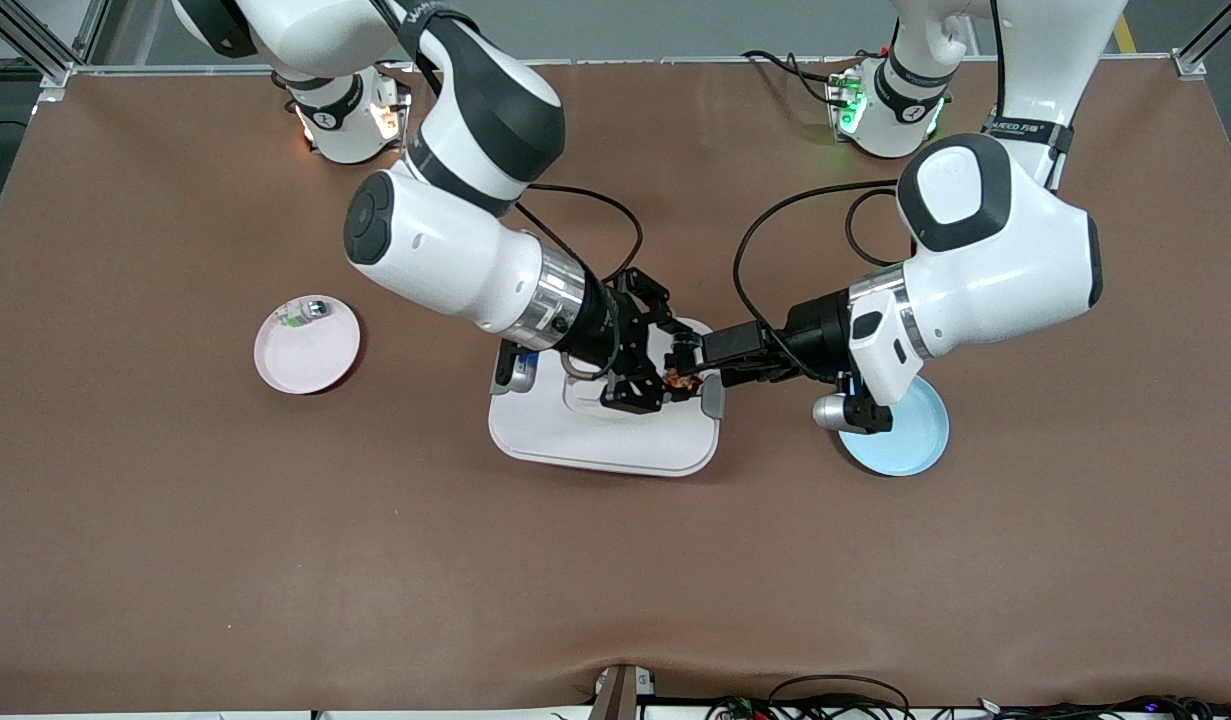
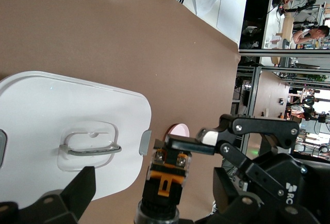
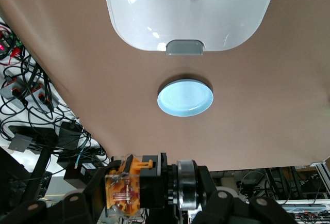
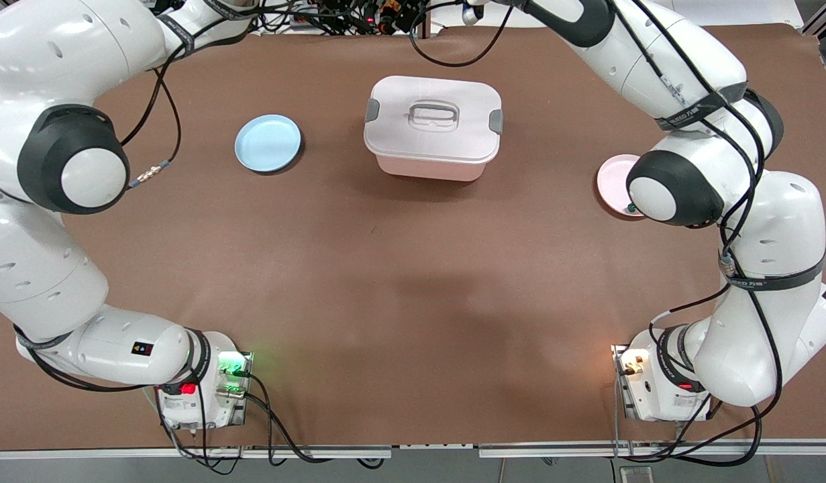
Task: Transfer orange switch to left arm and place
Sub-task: 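Carry the switch over the box toward the left gripper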
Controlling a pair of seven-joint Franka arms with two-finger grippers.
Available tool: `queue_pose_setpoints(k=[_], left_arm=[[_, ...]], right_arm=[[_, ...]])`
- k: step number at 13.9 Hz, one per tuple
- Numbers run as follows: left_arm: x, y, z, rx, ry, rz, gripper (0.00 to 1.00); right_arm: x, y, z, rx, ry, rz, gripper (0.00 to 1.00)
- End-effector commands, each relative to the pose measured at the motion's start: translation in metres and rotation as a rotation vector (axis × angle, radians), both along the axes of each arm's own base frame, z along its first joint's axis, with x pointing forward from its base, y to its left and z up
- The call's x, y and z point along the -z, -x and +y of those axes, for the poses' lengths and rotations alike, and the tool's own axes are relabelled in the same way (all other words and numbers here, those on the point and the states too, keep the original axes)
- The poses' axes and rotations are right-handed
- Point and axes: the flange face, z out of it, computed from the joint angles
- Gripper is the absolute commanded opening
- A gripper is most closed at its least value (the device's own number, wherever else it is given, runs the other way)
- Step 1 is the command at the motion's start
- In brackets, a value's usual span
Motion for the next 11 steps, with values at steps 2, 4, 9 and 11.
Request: queue_pose_setpoints(k=[2,4,9,11], left_arm=[[-0.0022,-0.0006,-0.0017,0.008,0.007,-0.030,1.00],[-0.0022,-0.0011,-0.0007,0.027,0.005,-0.057,1.00],[-0.0019,-0.0015,0.0009,0.029,0.005,-0.055,0.11],[-0.0029,-0.0011,0.0008,0.029,0.005,-0.055,0.00]], right_arm=[[-0.0075,0.0032,0.0130,0.018,-0.033,-0.009,0.00],[-0.0077,0.0046,0.0149,0.016,-0.033,-0.010,0.00],[-0.0080,0.0056,0.0162,0.015,-0.036,-0.011,0.00],[-0.0079,0.0065,0.0173,0.013,-0.036,-0.009,0.00]])
